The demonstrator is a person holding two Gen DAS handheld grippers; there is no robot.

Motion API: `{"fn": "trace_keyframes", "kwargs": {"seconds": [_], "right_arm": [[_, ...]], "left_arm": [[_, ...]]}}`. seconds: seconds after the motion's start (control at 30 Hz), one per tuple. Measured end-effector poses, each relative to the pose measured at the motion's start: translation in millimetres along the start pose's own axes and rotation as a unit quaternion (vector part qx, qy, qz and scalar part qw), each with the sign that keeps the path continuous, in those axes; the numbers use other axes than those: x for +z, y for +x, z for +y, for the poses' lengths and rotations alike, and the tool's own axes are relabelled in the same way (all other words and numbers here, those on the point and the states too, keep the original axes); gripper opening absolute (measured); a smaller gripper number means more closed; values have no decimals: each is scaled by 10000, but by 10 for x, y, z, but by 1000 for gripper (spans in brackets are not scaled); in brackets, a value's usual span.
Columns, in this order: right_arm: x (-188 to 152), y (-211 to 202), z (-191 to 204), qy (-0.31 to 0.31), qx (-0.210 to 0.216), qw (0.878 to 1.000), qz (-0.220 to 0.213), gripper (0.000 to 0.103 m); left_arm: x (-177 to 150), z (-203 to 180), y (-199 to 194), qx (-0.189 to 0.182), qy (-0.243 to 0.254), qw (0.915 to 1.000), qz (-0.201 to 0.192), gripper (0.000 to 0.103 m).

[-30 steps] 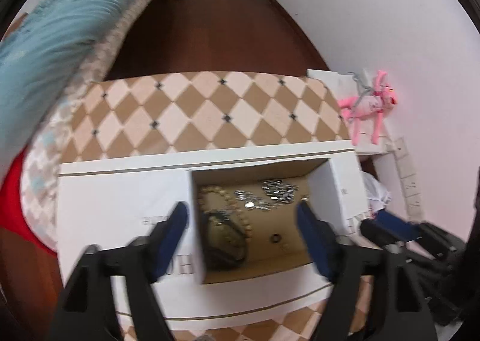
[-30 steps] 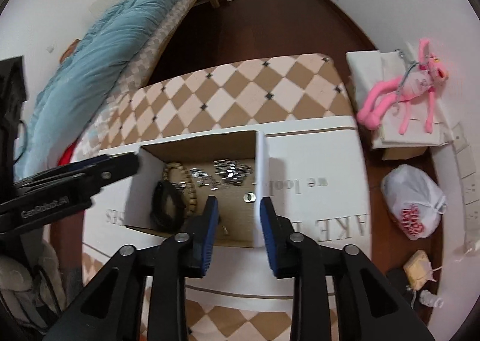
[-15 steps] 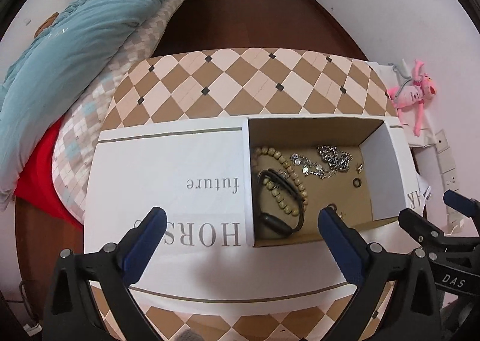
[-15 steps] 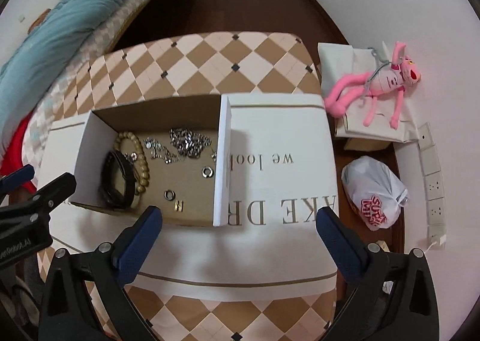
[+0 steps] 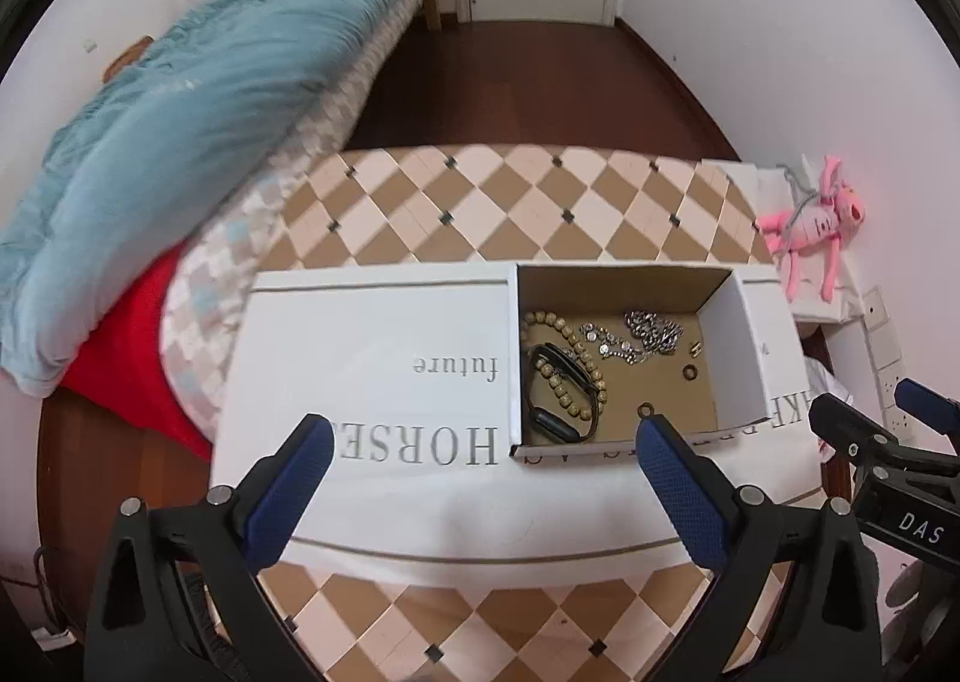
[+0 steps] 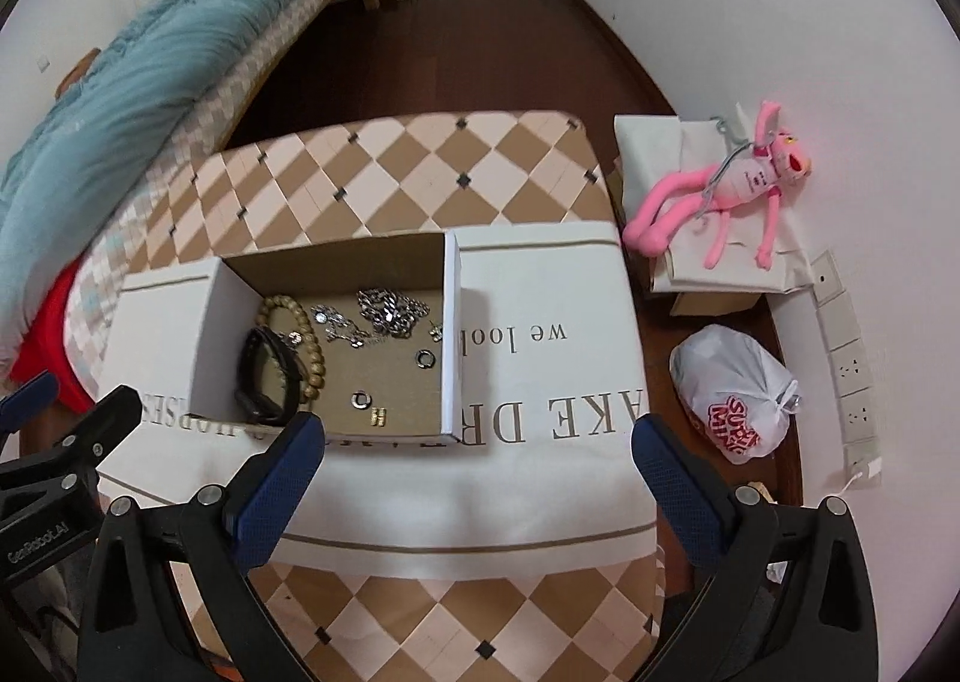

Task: Organize jewelry

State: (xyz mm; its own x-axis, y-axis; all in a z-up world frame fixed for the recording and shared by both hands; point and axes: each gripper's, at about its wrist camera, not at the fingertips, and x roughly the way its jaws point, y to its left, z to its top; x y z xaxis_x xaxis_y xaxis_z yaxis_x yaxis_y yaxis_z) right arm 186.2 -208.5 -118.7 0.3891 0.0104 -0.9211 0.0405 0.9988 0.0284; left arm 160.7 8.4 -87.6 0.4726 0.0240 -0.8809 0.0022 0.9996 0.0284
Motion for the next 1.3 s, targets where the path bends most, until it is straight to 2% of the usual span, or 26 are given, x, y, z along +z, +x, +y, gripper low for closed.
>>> {"fn": "trace_keyframes", "kwargs": {"seconds": [0.17, 0.37, 0.57, 0.7, 1.0, 1.3], "right_arm": [[-71, -419, 33, -15, 32, 9994, -332, 103], [-152, -1051, 58, -67, 34, 9961, -874, 103], [-230, -1659, 44, -95, -30, 9907, -1360, 103], [-322, -2006, 50, -118, -180, 9864, -1628, 103], [-517, -2491, -6, -21, -140, 9818, -1896, 103], [-601, -2645, -30, 57, -115, 9815, -1910, 103]], "left_arm": [[-27, 27, -438, 86, 8, 9993, -359, 103], [-47, 36, -927, -42, 3, 9975, -709, 103], [-69, 4, -1372, -173, 1, 9952, -962, 103], [-116, -31, -1585, -301, -36, 9949, -960, 103], [-225, -83, -1972, -348, -31, 9936, -1077, 103], [-291, -81, -2066, -255, -107, 9943, -1033, 103]]}}
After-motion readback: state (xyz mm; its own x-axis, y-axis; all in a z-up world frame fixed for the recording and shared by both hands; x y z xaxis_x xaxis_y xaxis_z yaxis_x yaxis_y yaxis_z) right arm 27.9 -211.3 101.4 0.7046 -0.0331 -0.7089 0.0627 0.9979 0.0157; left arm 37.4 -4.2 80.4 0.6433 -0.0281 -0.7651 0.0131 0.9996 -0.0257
